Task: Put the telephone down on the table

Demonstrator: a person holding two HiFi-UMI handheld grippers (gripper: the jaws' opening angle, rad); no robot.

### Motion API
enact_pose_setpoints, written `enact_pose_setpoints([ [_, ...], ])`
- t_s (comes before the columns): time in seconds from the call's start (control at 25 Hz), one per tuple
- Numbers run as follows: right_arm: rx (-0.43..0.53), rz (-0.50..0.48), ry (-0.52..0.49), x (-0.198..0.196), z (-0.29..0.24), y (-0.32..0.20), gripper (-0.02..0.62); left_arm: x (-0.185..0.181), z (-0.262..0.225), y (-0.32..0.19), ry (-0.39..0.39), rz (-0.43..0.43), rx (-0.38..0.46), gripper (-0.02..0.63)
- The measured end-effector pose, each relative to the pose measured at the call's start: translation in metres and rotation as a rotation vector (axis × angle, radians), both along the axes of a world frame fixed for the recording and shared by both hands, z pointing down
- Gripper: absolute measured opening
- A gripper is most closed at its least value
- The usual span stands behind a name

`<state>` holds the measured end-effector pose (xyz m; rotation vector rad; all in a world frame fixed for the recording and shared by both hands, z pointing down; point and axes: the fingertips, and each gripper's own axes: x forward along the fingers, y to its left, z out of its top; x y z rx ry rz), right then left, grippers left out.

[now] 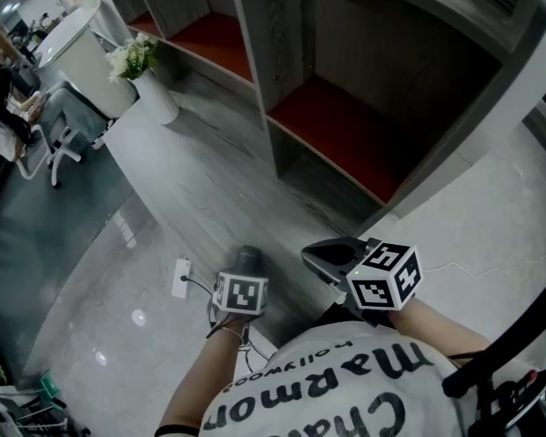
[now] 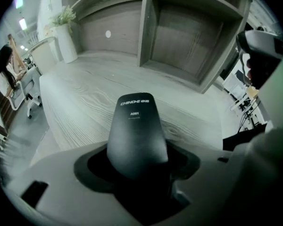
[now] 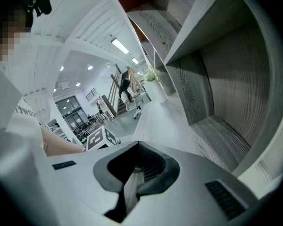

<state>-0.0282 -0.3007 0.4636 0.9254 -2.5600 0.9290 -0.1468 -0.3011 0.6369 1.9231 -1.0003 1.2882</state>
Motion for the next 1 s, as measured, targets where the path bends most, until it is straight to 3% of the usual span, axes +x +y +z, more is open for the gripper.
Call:
enact_pose_setpoints([
  [1.0, 0.016, 0.014, -0.003, 0.016, -0.003, 0.014, 0.011, -0.002, 0.0, -0.003, -0.033, 0.013, 0.02, 0.276],
])
